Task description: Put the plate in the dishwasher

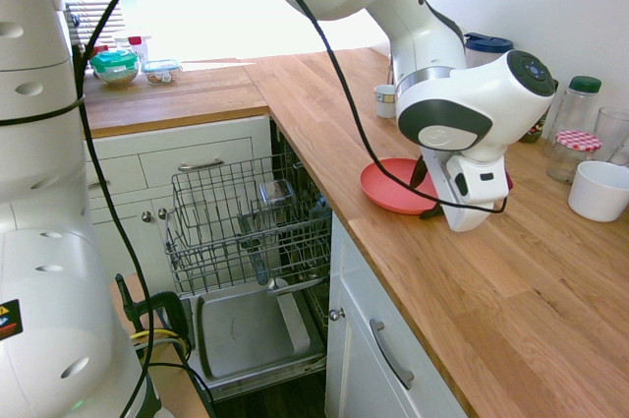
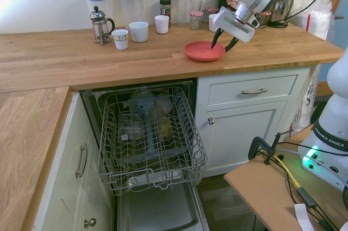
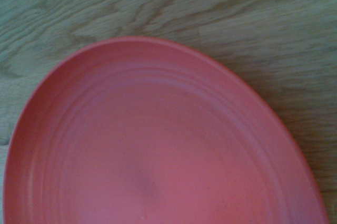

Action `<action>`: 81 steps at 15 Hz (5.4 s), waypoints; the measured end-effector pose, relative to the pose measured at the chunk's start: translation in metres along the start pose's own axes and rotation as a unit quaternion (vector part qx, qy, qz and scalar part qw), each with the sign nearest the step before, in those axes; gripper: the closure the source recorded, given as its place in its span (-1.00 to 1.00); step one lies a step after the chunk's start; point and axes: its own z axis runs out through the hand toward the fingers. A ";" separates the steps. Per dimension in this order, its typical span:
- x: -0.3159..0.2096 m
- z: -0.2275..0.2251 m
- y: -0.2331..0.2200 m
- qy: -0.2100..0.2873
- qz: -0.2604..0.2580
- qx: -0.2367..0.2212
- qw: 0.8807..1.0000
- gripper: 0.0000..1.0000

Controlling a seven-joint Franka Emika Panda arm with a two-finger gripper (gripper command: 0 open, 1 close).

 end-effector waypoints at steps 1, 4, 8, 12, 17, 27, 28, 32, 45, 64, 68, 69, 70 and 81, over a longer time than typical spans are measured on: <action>0.001 0.001 0.000 0.000 -0.001 0.000 1.000 1.00; 0.003 0.004 -0.001 -0.002 -0.004 -0.001 1.000 1.00; 0.005 0.009 -0.006 -0.002 -0.007 -0.003 1.000 1.00; 0.005 0.013 -0.009 -0.003 -0.012 -0.004 1.000 1.00; 0.002 0.007 -0.019 0.002 -0.035 0.005 0.999 1.00; -0.134 -0.108 -0.068 0.170 -0.179 -0.009 0.969 1.00; -0.164 -0.118 -0.072 0.200 -0.201 -0.014 0.959 1.00; -0.283 -0.130 -0.080 0.300 -0.298 -0.042 0.905 1.00; -0.449 -0.110 -0.106 0.444 -0.515 -0.105 0.725 1.00; -0.694 0.000 -0.004 0.496 -0.669 -0.072 0.549 1.00; -0.700 0.008 -0.004 0.490 -0.664 -0.068 0.561 1.00; -0.700 0.008 -0.004 0.490 -0.663 -0.067 0.562 1.00; -0.700 0.008 -0.004 0.490 -0.662 -0.066 0.563 1.00; -0.716 0.061 0.037 0.477 -0.665 -0.094 0.567 1.00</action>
